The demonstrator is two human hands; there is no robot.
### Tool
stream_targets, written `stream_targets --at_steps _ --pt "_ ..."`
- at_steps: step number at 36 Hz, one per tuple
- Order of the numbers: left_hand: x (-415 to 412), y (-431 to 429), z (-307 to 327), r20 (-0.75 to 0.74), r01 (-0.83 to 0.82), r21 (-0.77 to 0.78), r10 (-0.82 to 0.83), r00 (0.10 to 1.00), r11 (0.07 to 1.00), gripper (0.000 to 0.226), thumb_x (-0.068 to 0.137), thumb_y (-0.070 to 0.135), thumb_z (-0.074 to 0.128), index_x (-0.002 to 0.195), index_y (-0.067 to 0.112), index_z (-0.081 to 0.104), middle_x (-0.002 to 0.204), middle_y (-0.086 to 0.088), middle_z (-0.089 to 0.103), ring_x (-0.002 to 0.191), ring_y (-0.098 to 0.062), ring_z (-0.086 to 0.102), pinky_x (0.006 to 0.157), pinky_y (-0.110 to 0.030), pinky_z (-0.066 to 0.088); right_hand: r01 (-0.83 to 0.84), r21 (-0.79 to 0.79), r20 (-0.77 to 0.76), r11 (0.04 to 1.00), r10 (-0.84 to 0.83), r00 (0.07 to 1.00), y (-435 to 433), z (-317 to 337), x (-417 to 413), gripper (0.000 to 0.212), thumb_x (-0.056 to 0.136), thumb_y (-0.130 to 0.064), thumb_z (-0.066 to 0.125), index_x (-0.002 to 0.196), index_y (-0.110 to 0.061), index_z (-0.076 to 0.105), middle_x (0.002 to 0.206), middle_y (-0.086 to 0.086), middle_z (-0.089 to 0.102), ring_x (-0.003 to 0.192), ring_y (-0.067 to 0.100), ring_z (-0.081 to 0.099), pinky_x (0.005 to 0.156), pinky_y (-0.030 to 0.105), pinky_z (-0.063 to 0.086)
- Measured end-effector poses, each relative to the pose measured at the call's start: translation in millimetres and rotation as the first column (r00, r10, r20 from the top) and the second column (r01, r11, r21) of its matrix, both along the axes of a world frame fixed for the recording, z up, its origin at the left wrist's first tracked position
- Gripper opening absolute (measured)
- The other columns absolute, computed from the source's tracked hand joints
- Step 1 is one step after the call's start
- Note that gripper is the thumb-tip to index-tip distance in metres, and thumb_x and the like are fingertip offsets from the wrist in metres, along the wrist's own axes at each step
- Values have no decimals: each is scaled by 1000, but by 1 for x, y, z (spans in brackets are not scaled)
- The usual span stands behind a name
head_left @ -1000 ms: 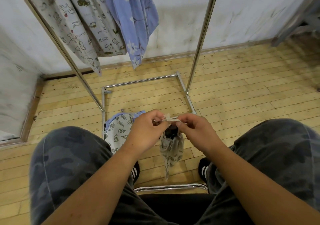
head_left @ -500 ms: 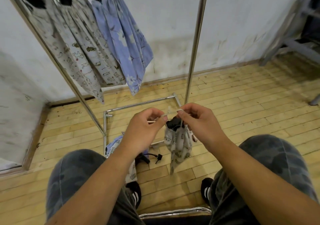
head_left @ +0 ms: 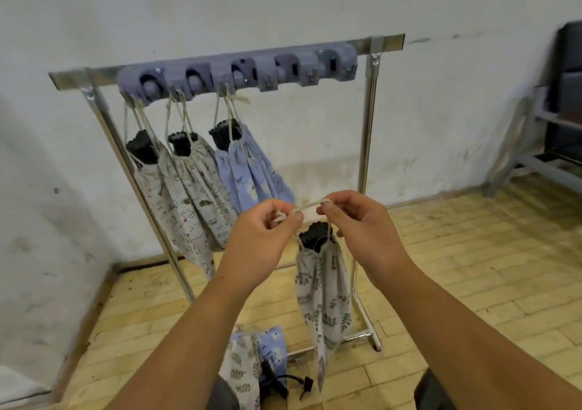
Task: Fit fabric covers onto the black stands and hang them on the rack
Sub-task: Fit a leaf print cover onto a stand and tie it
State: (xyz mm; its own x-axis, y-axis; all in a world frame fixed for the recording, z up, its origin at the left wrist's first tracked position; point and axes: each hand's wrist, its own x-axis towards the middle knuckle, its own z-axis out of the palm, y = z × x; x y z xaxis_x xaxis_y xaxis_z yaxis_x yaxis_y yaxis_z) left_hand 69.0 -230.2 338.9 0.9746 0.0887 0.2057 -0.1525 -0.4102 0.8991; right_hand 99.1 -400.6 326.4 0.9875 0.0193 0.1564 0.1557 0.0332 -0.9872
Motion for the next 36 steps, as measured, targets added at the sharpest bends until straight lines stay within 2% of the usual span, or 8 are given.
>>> stream_targets --at_steps 6,10,12,16,20,25,30,36 --pt "20 4 36 58 -38 19 37 998 999 9 98 46 63 96 39 67 87 -16 66 78 -39 62 70 -53 55 21 17 44 1000 -21 999 9 33 20 6 97 -22 70 93 -23 73 94 3 78 91 16 70 63 13 51" --pt "34 6 56 100 -46 -28 48 994 999 9 98 45 63 97 37 68 89 -23 63 78 -41 58 67 -51 51 14 59 56 998 -17 998 17 53 37 4 97 -19 70 96 -20 74 94 2 79 82 5 71 61 9 49" --pt "46 9 63 122 -69 -61 76 990 996 8 98 44 64 97 36 68 83 -17 66 75 -38 60 65 -47 52 9 72 69 997 -14 998 22 63 47 4 97 -18 70 97 -19 74 91 0 79 75 -3 68 60 9 48" --pt "73 17 74 150 -103 -128 122 981 986 9 97 38 67 95 30 71 69 2 68 60 -14 60 66 -35 55 10 65 99 998 -17 995 32 80 69 6 97 -20 70 100 -19 75 89 -3 79 71 -8 66 61 8 48" --pt "97 21 86 157 -120 -206 154 975 971 7 97 34 68 94 28 71 58 5 59 54 -13 53 61 -36 50 20 90 106 996 -30 994 43 91 91 5 96 -24 71 94 -27 74 87 -6 79 72 -8 66 61 9 49" --pt "119 27 96 159 -145 -261 191 969 954 10 97 34 67 97 25 70 58 1 57 53 -14 53 63 -36 51 23 84 124 996 -33 992 56 99 115 4 97 -26 70 96 -27 74 87 -8 78 75 -6 67 68 15 51" --pt "142 32 111 166 -145 -321 206 964 936 10 97 35 67 99 27 72 62 0 58 56 -13 52 66 -37 51 24 115 138 993 -40 990 68 113 137 10 98 -24 69 90 -30 73 86 -8 78 68 -10 63 65 16 49" --pt "169 34 120 134 -118 -401 186 973 908 11 98 36 66 98 29 74 62 9 61 57 -10 50 67 -34 49 61 133 121 989 -78 990 78 123 162 8 98 -25 69 98 -26 77 86 -11 77 63 -9 62 64 17 50"
